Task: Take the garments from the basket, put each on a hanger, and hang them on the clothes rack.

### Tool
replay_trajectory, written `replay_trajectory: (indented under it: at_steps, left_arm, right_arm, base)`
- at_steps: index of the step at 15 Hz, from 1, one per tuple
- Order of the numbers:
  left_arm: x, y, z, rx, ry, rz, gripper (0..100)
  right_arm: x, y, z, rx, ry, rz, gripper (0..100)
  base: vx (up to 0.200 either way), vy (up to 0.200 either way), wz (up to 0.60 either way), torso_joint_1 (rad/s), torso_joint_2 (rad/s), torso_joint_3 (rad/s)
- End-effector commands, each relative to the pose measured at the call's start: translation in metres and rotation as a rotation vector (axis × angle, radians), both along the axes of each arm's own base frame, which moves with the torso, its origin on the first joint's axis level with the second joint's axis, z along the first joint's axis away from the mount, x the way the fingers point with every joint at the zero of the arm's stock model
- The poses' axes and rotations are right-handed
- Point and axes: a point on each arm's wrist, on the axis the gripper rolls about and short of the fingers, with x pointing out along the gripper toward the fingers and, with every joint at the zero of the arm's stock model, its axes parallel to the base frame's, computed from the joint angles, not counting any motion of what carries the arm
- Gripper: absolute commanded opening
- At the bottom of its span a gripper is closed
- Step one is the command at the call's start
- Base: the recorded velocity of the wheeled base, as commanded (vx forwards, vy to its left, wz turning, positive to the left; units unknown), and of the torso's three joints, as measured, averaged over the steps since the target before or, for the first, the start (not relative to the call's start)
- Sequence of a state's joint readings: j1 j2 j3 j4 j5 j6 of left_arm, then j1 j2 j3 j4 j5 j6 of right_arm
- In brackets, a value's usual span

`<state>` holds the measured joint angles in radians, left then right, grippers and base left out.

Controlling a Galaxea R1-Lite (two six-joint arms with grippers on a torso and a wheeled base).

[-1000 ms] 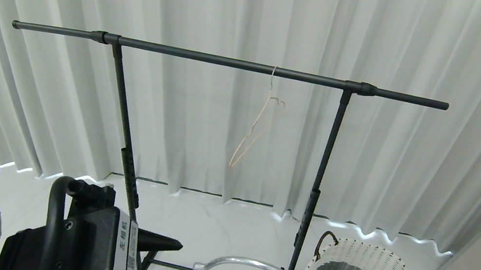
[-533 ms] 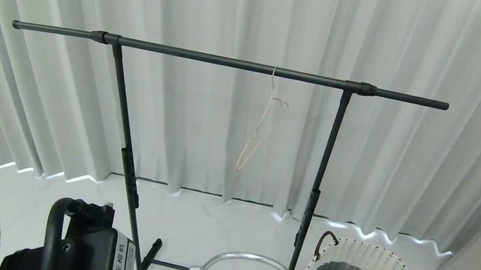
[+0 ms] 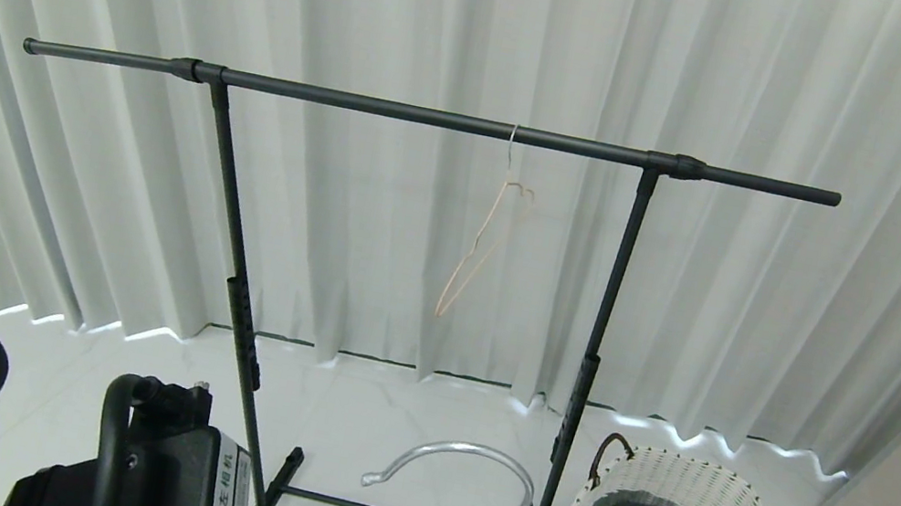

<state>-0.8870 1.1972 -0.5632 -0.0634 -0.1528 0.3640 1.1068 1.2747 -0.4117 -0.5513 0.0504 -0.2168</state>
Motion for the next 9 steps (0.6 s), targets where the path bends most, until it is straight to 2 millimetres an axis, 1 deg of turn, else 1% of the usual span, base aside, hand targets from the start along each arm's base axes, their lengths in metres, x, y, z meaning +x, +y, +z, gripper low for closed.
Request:
replay_trajectory:
  at_steps: [1, 3, 5, 6, 8, 9]
  left_arm:
    - [0.004, 0.009, -0.006, 0.025, -0.003, 0.075, 0]
    - [0.01, 0.016, -0.006, 0.04, -0.019, 0.166, 0]
    - [0.017, 0.024, -0.003, 0.026, -0.031, 0.243, 0]
    - [0.021, 0.028, 0.001, -0.01, -0.055, 0.286, 0]
    - [0.025, 0.03, 0.006, -0.053, -0.081, 0.318, 0]
    - [0.025, 0.03, 0.011, -0.088, -0.109, 0.322, 0]
  right_arm:
    - [0.009, -0.004, -0.001, -0.012, -0.008, -0.065, 100]
    - [0.012, -0.007, -0.004, -0.019, -0.001, -0.092, 100]
    - [0.014, -0.011, -0.012, -0.038, 0.029, -0.113, 100]
    - [0.014, -0.012, -0.014, -0.031, 0.072, -0.127, 100]
    - [0.015, -0.009, -0.016, -0.009, 0.143, -0.149, 100]
    - [0.018, -0.004, -0.022, -0.005, 0.219, -0.173, 100]
  base:
    - [0.0, 0.0, 0.0, 0.0, 0.0, 0.0]
    - [0.0, 0.0, 0.0, 0.0, 0.0, 0.0]
    - [0.0, 0.0, 0.0, 0.0, 0.0, 0.0]
    - [0.0, 0.0, 0.0, 0.0, 0.0, 0.0]
    - [0.0, 0.0, 0.0, 0.0, 0.0, 0.0]
    - [0.0, 0.0, 0.0, 0.0, 0.0, 0.0]
